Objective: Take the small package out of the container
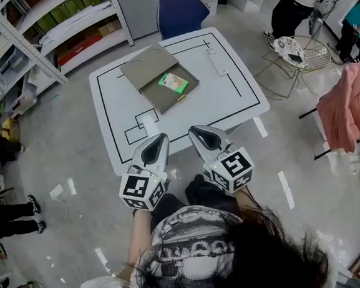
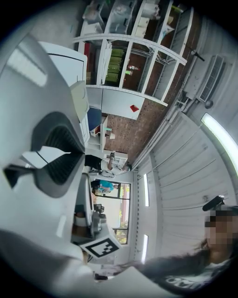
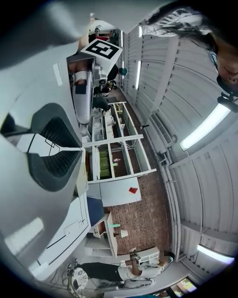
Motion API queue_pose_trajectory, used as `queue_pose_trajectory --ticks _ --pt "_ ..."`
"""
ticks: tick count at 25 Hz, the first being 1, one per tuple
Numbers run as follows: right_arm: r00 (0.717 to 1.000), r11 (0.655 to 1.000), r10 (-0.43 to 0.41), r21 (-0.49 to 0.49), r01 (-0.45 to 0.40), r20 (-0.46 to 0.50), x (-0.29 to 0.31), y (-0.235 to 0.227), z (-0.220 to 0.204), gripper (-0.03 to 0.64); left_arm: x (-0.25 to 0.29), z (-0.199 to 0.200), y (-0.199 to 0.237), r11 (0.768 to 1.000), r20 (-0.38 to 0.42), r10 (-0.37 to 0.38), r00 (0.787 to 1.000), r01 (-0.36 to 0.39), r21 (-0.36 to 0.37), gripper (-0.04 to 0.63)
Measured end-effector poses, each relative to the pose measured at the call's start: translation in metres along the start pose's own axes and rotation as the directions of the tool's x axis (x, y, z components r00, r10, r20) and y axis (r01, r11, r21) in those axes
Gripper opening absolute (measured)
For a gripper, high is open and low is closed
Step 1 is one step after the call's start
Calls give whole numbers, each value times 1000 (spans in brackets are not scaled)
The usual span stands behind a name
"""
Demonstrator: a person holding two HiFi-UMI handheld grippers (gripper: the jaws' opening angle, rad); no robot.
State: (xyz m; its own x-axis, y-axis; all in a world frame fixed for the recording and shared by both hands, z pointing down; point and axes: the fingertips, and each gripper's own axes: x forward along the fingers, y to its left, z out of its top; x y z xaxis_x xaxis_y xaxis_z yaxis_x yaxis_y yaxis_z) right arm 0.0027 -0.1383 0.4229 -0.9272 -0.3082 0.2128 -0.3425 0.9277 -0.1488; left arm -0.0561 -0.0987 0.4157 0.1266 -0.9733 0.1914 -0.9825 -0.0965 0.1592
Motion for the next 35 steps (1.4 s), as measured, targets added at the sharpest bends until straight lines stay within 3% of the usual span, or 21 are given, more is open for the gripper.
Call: queue_pose_trajectory --ticks 10,18,27,35 --pt "995 995 101 10 -101 -19 -1 -34 -8 18 24 -5 -19 995 -14 95 995 -95 -17 0" --pt "993 993 111 42 -110 -33 17 -52 -15 28 29 -7 -6 991 -42 134 990 -134 -10 0" --pt "995 996 82 40 -79 -65 53 -69 -15 40 48 5 29 993 -35 118 992 -118 3 0" --pt "985 996 67 -40 -75 -157 121 -96 -25 109 59 17 67 995 -17 99 995 -99 6 0"
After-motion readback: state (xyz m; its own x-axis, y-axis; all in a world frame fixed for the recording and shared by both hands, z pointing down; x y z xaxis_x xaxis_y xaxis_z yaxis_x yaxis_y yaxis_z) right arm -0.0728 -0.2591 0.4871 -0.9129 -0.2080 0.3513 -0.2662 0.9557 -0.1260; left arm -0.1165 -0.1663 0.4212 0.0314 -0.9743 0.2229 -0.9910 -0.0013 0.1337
